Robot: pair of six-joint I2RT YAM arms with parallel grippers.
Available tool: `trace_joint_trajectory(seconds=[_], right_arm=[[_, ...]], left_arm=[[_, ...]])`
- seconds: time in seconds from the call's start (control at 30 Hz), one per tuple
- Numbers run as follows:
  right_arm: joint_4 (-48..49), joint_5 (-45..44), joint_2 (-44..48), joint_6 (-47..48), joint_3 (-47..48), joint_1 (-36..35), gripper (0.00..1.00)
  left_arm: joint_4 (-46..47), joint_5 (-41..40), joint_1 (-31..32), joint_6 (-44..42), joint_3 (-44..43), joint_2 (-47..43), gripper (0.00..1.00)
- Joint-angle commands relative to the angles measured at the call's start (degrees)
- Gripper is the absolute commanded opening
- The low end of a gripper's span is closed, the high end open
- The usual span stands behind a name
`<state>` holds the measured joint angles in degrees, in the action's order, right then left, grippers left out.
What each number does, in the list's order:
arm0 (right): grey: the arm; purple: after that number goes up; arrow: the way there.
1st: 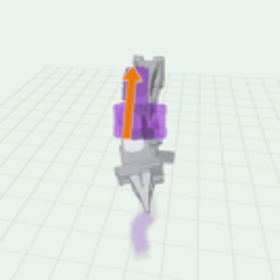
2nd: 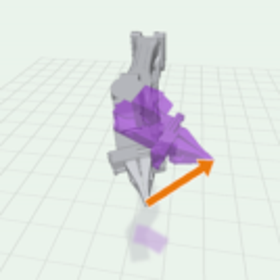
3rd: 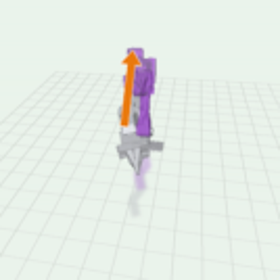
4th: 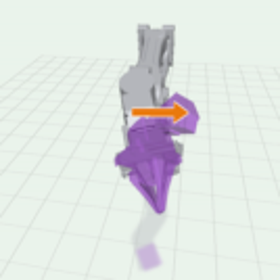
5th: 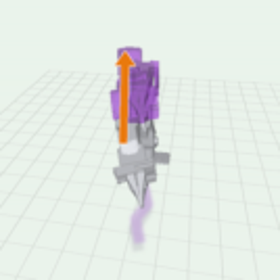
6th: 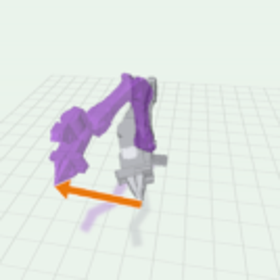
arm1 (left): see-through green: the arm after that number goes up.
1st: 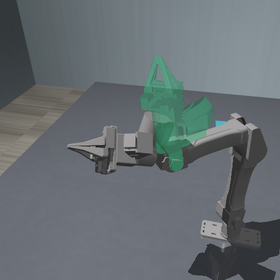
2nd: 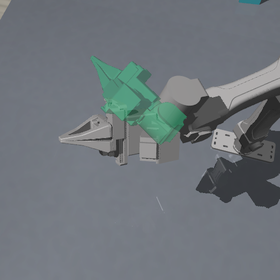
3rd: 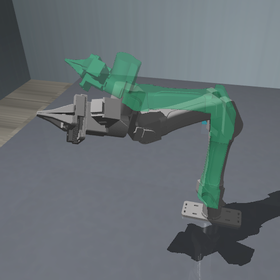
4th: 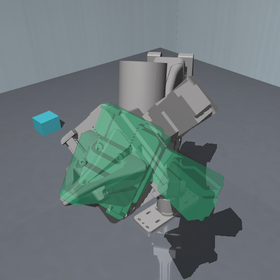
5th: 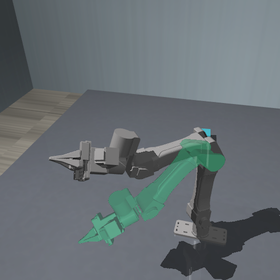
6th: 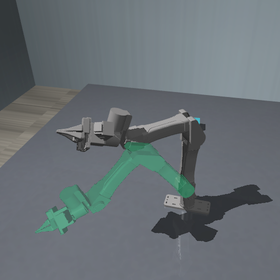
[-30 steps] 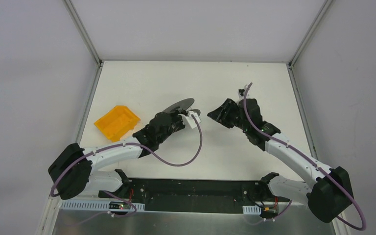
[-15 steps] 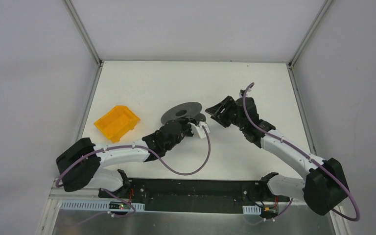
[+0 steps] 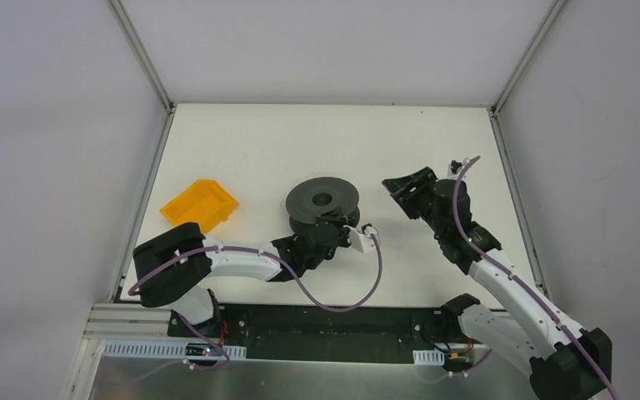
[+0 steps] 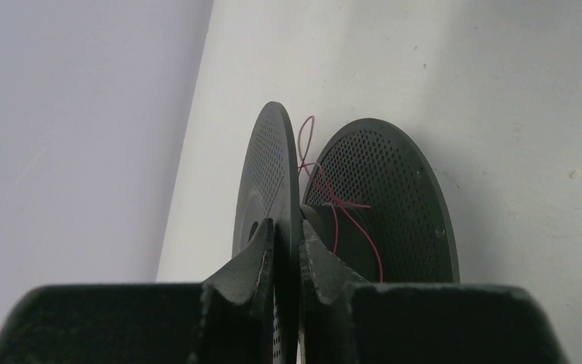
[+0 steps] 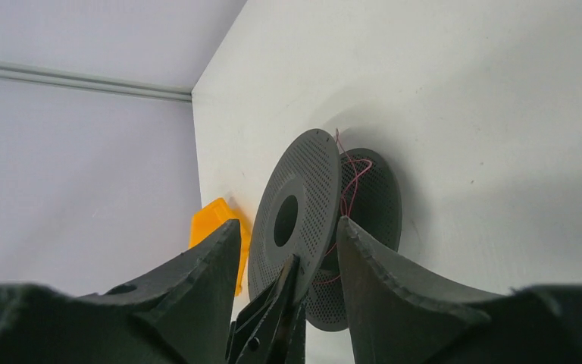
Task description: Wrap the cables
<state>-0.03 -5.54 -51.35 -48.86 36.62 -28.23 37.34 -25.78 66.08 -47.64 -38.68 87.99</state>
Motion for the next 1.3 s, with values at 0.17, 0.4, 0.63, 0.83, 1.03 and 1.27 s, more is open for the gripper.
trace_joint_trajectory(seconds=[0.17,0.4,0.63,0.83,1.03,1.27], right_arm=[[-4.33,-2.31,3.25,3.37,-0.05,1.2,0.53],[-4.36,-1.2,2.64,3.59,-0.39,1.37,0.53],[-4.36,-0.55,2.51,3.54,-0.56,1.36,0.53],[-4.52,-0.35,2.89,3.65,-0.72,1.45,0.53],[-4.87,0.21,3.12,3.85,-1.12,1.43,0.53],[-4.89,0.85,3.41,4.03,-1.29,1.47,0.53]], left_arm=[[-0.85,0.95,1.42,7.59,-1.85,3.75,0.11],[-3.71,1.01,1.53,10.85,-2.8,4.04,0.22],[-7.94,2.03,1.53,15.85,-4.28,3.32,0.29],[-10.18,2.89,1.51,21.08,-5.5,3.34,0.33],[-15.49,3.55,1.51,25.92,-8.39,2.88,0.35],[-20.44,3.54,1.51,29.22,-11.26,2.94,0.42]])
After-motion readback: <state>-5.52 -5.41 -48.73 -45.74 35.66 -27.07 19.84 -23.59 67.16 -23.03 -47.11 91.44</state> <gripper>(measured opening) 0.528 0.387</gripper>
